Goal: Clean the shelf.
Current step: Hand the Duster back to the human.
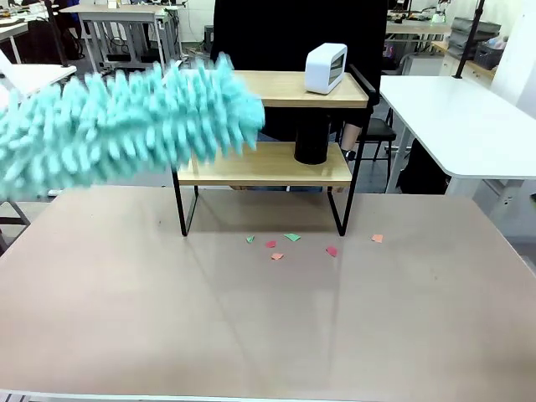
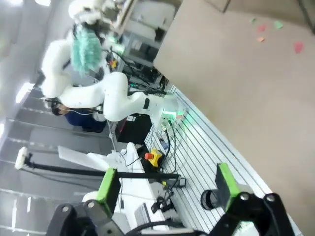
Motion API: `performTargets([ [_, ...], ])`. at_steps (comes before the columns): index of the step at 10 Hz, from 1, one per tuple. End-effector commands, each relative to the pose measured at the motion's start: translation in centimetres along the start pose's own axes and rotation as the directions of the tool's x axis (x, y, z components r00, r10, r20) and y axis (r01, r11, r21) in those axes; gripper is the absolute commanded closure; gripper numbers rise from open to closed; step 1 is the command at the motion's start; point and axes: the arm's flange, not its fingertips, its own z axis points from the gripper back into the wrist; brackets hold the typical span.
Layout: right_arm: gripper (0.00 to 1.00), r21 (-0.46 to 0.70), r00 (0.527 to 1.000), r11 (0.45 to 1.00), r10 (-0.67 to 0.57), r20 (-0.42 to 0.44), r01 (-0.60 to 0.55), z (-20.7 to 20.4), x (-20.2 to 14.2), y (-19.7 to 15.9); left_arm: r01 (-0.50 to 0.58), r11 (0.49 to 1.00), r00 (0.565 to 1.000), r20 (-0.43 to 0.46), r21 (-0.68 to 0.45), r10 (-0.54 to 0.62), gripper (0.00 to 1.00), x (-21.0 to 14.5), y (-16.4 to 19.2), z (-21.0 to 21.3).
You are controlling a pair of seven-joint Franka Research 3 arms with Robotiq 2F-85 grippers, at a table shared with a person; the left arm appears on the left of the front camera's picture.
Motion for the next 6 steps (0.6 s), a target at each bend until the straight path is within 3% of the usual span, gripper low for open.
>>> performTargets([
  [1,0.00,-0.025,0.995,0.999,-0.043,0.088,0.046,2.7,-0.2,-1.0,0.043,0.999,0.992,0.121,-0.006,-0.042,0.87,-0.3,-0.6,0.9],
  [2,0.00,0.000,1.000,1.000,0.000,0.000,0.000,0.0,0.0,0.0,0.043,0.999,0.992,0.121,-0.006,-0.042,0.87,-0.3,-0.6,0.9],
  [3,0.00,0.016,0.998,0.998,-0.064,-0.019,0.064,1.3,-0.4,-1.1,0.000,1.000,1.000,-0.009,0.001,0.000,0.87,0.2,0.2,0.1],
  [4,0.00,-0.033,0.999,0.998,-0.047,0.020,0.048,0.6,1.7,-0.4,0.010,1.000,0.992,-0.125,0.018,-0.008,0.87,2.3,0.1,0.8],
  [5,0.00,-0.044,1.000,0.999,-0.011,0.015,0.012,-0.8,4.5,0.7,0.060,0.998,0.939,-0.340,-0.005,-0.059,0.87,5.6,-0.2,0.8],
  [6,0.00,-0.035,0.999,0.999,0.016,-0.038,-0.018,-3.2,7.2,1.7,0.063,0.998,0.857,-0.513,-0.003,-0.056,0.87,9.0,-0.2,0.6],
])
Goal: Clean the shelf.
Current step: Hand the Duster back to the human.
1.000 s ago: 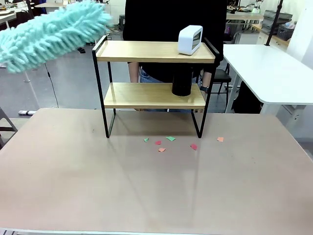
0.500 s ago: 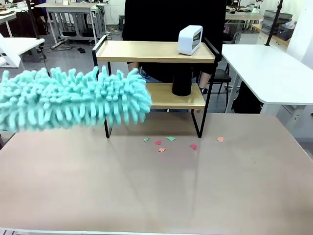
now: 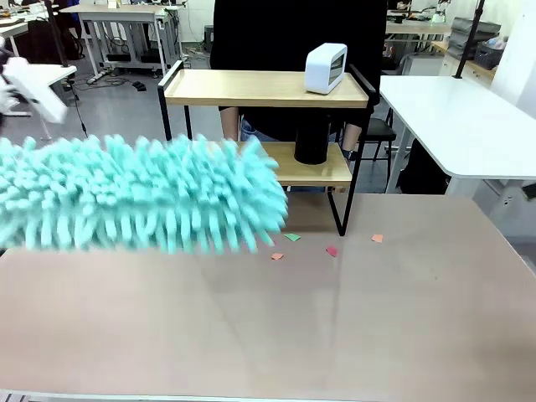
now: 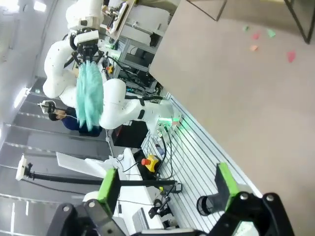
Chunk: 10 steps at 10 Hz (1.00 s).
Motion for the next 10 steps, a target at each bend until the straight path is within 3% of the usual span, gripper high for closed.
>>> performTargets([
  [1,0.00,-0.015,0.997,1.000,0.021,-0.068,-0.022,-4.1,5.3,1.8,-0.003,1.000,0.952,-0.305,0.004,0.004,0.87,4.0,-0.6,5.5],
  [2,0.00,-0.011,0.994,1.000,0.008,-0.105,-0.010,-6.7,6.1,2.2,-0.027,1.000,0.936,-0.350,0.005,0.027,0.87,6.4,0.1,5.6],
  [5,0.00,0.015,0.987,0.995,-0.096,-0.130,0.099,-15.4,4.7,3.8,-0.020,0.998,0.957,-0.287,0.057,0.035,0.87,11.5,0.9,5.3],
  [6,0.00,0.161,0.965,0.973,-0.127,-0.228,0.166,-17.9,3.3,4.3,-0.018,0.997,0.960,-0.277,0.072,0.037,0.87,12.0,1.1,5.6],
  [7,0.00,0.212,0.961,0.959,-0.136,-0.239,0.189,-20.2,1.9,4.7,-0.017,0.997,0.960,-0.276,0.071,0.036,0.87,12.2,1.5,5.8],
  [8,0.00,0.056,0.978,0.995,-0.074,-0.195,0.086,-16.0,4.6,3.6,-0.020,0.998,0.959,-0.282,0.060,0.036,0.87,12.4,1.8,6.0],
  [9,0.00,0.056,0.978,0.995,-0.074,-0.195,0.086,-16.0,4.6,3.6,-0.020,0.998,0.957,-0.287,0.055,0.035,0.87,12.5,1.9,6.0],
  [10,0.00,0.133,0.965,0.982,-0.096,-0.244,0.131,-19.2,2.8,3.8,-0.016,0.998,0.959,-0.282,0.054,0.030,0.87,12.7,2.1,5.9],
])
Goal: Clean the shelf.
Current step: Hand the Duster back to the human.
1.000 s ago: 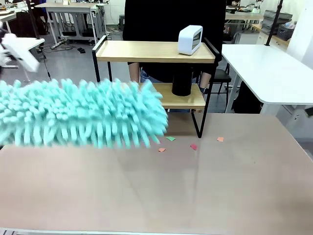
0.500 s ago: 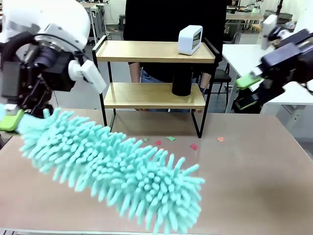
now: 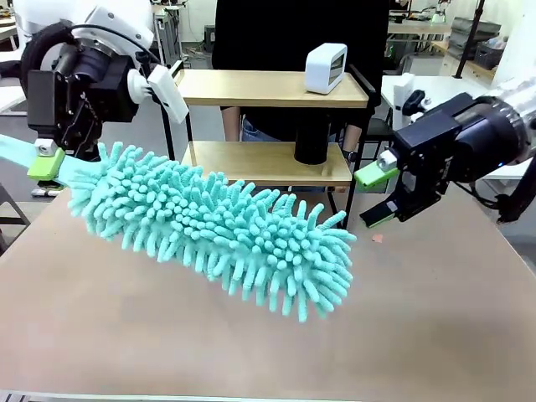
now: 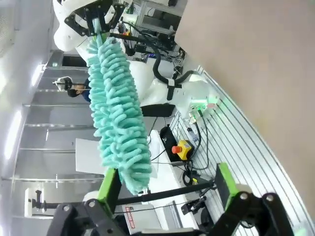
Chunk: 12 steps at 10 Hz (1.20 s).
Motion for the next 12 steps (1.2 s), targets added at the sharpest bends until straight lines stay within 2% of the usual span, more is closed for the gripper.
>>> performTargets([
  [1,0.00,0.063,0.996,0.998,0.026,-0.090,-0.020,-2.2,0.2,0.0,-0.025,1.000,0.999,-0.026,0.002,0.025,0.87,0.3,-0.2,1.5],
  [3,0.00,0.187,0.991,0.982,0.035,-0.127,-0.011,-3.5,2.0,0.4,-0.055,0.998,0.998,-0.029,0.032,0.056,0.87,1.9,0.1,1.4],
  [5,0.00,0.230,0.980,0.973,0.044,-0.192,0.002,-6.0,2.7,1.1,-0.071,0.997,0.996,-0.058,0.028,0.073,0.87,3.4,0.6,1.1],
  [6,0.00,0.236,0.971,0.972,0.050,-0.233,0.006,-7.2,2.6,1.6,-0.080,0.996,0.994,-0.067,0.025,0.082,0.87,3.8,0.7,1.0],
  [8,0.00,0.177,0.949,0.984,0.057,-0.311,-0.001,-10.3,1.8,2.5,-0.074,0.997,0.996,-0.055,0.027,0.076,0.87,4.6,0.9,1.0],
  [12,0.00,0.150,0.948,0.989,0.043,-0.315,0.005,-11.7,0.5,1.7,-0.061,0.998,0.998,-0.031,0.036,0.062,0.87,4.9,0.8,0.8],
])
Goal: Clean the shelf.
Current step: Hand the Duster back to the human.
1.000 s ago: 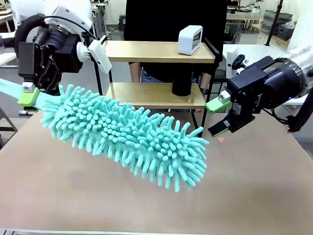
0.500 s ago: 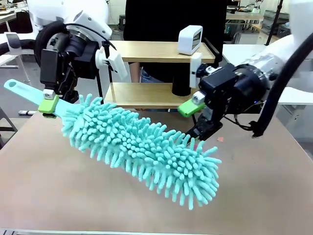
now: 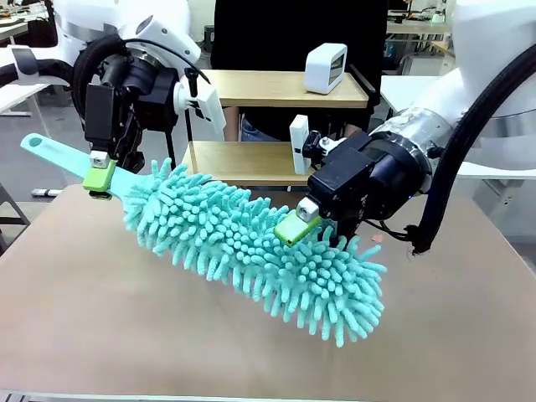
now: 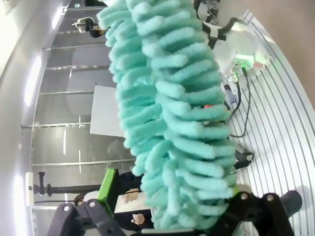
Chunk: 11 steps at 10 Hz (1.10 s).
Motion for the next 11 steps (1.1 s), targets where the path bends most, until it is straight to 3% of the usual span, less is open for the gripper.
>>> performTargets([
  [1,0.00,-0.018,1.000,1.000,-0.003,0.014,0.003,0.12,-0.50,-0.23,0.011,1.000,1.000,0.010,-0.020,-0.011,0.87,-0.22,-0.03,0.72],
  [3,0.00,-0.047,1.000,0.999,-0.015,-0.018,0.015,0.12,-0.83,-0.36,0.010,1.000,1.000,0.021,-0.029,-0.010,0.87,-0.54,0.14,0.84],
  [4,0.60,-0.057,1.000,0.998,-0.016,-0.020,0.015,0.21,-0.85,-0.38,0.017,0.999,0.999,0.028,-0.028,-0.016,0.87,-0.87,0.09,0.91],
  [5,0.60,-0.057,1.000,0.998,-0.013,-0.023,0.011,0.25,-0.82,-0.39,0.016,1.000,0.999,0.030,-0.026,-0.015,0.87,-1.07,0.02,0.93],
  [6,1.00,-0.057,1.000,0.998,-0.007,-0.017,0.007,0.32,-0.84,-0.40,0.011,1.000,1.000,0.028,-0.027,-0.010,0.87,-1.14,0.02,0.91],
  [7,0.65,-0.057,1.000,0.998,0.002,-0.003,-0.003,0.49,-0.92,-0.43,0.009,1.000,1.000,0.018,-0.028,-0.009,0.87,-1.19,0.03,0.83],
  [8,1.00,-0.056,1.000,0.998,0.003,0.000,-0.003,0.60,-0.97,-0.51,0.007,1.000,1.000,0.003,-0.029,-0.007,0.87,-1.19,0.01,0.70],
  [11,1.00,-0.052,1.000,0.999,0.006,-0.006,-0.006,0.61,-0.97,-0.61,0.000,1.000,1.000,-0.020,-0.030,0.000,0.87,-1.06,0.05,0.56],
])
